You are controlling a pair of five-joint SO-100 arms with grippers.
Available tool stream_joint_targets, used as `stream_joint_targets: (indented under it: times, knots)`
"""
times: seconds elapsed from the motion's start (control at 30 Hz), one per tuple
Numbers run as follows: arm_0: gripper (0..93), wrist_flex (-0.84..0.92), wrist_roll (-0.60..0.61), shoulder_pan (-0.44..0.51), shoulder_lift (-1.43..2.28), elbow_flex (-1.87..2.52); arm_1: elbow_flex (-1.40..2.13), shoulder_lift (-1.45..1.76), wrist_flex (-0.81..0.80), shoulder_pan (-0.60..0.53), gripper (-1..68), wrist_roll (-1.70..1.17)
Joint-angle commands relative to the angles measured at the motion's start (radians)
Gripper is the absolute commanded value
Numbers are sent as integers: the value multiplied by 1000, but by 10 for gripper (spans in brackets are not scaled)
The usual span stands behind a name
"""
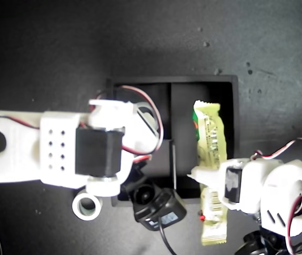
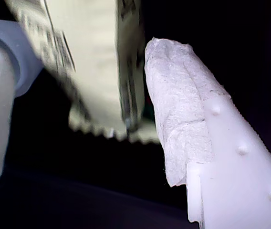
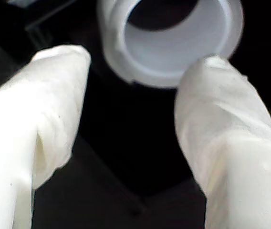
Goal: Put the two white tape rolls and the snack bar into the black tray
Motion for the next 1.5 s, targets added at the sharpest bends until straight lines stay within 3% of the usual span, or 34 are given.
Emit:
stream_joint_targets:
  times: [0.0, 0.13, 0.37, 0.47, 0.6, 0.77, 0.83, 0.9, 1.0, 1.3, 1.47]
  knots:
    - [152, 18, 14, -14, 87, 6, -37, 9, 40, -5, 269, -5]
    - [154, 20, 40, -38, 173, 32, -124, 9, 163, 3, 272, 3]
    - [149, 20, 12, -46, 603, 301, -14, 252, 164, 35, 212, 8]
    - [142, 18, -83, 49, 782, 483, 114, 439, 164, 57, 134, 84]
    - [138, -21, -265, 255, 888, 699, 503, 831, 164, 135, -1, 313]
    - [135, -190, -483, 410, 966, 968, 1002, 1304, 120, 244, -4, 578]
    - [135, -394, -545, 422, 1081, 1223, 1255, 1505, 35, 272, -4, 658]
    - [132, -574, -561, 433, 1149, 1397, 1411, 1612, -23, 273, -4, 712]
    - [132, -698, -577, 456, 1140, 1480, 1563, 1678, -92, 245, -4, 772]
    - [132, -930, -629, 558, 917, 1459, 1818, 1713, -225, 207, -4, 882]
    - [131, -951, -652, 586, 825, 1407, 1927, 1793, -278, 204, -4, 914]
